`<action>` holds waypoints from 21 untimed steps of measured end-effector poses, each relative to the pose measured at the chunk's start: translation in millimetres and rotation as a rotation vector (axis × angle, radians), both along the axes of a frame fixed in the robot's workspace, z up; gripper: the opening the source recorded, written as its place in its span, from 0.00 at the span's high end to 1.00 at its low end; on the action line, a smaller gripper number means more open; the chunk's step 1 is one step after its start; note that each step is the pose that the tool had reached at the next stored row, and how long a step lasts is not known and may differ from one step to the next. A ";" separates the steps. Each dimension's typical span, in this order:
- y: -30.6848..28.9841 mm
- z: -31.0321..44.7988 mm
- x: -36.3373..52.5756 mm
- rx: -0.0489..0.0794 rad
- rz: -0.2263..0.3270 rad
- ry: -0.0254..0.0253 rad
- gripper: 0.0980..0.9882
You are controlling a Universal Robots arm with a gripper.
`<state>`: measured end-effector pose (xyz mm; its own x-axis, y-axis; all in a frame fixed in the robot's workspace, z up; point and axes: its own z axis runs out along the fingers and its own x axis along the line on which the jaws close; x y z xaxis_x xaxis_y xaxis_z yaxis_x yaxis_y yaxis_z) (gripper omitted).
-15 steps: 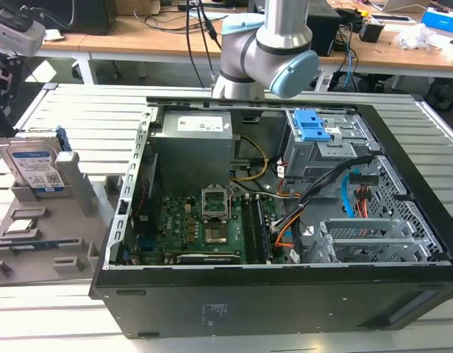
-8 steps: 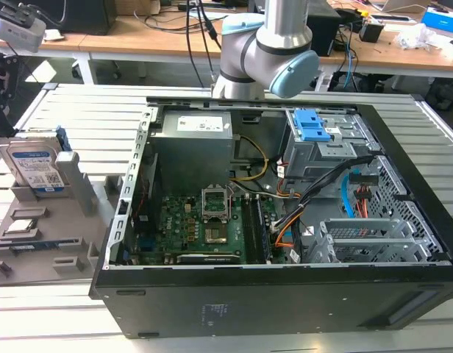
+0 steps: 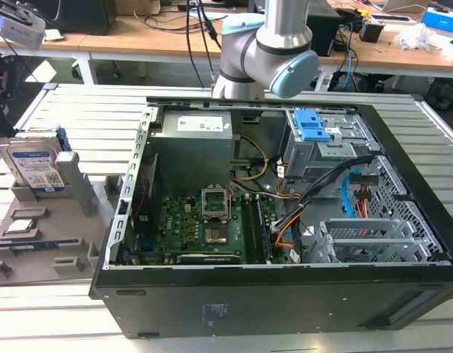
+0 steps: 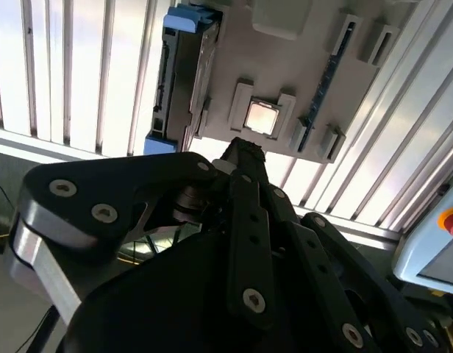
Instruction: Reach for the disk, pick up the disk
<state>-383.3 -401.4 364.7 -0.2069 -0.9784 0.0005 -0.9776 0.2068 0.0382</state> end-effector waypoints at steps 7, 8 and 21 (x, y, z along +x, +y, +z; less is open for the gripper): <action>0.0 0.0 0.0 0.000 0.097 0.0000 0.99; 0.0 0.0 0.0 0.000 0.113 0.0000 0.99; 0.0 0.0 0.0 0.000 0.343 0.0000 0.99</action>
